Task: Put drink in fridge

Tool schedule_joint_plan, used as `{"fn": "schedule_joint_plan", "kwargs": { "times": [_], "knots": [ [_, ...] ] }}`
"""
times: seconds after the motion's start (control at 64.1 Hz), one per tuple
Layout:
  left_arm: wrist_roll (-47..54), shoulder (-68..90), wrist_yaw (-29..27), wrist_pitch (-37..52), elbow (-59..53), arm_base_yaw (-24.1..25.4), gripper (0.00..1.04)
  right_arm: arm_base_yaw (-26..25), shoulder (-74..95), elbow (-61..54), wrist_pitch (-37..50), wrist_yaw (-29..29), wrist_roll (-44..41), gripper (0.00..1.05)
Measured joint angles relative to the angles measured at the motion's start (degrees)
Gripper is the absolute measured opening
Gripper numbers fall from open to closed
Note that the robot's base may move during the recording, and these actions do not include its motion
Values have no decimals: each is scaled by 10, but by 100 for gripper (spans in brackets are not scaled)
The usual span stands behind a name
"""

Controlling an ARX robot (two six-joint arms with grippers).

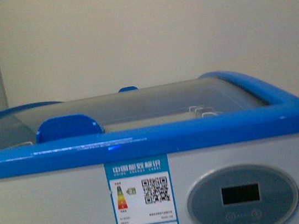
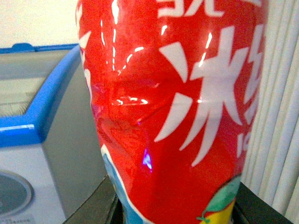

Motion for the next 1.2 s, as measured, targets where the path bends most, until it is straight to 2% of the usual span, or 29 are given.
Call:
{"fn": "schedule_joint_plan", "kwargs": {
  "times": [0.764,0.796,0.842,0.936,1.045,1.201],
  "knots": [
    [0,0,0,0,0,0,97,0,0,0,0,0,0,37],
    [-13,10,35,-15,6,10,97,0,0,0,0,0,0,37],
    [-26,77,145,-40,32,43,97,0,0,0,0,0,0,37],
    [-10,191,239,12,68,73,97,0,0,0,0,-2,0,37],
    [28,315,280,102,122,87,97,1,0,0,0,-2,0,37],
    [163,495,321,211,203,89,97,1,0,0,0,0,0,37]
  ]
}}
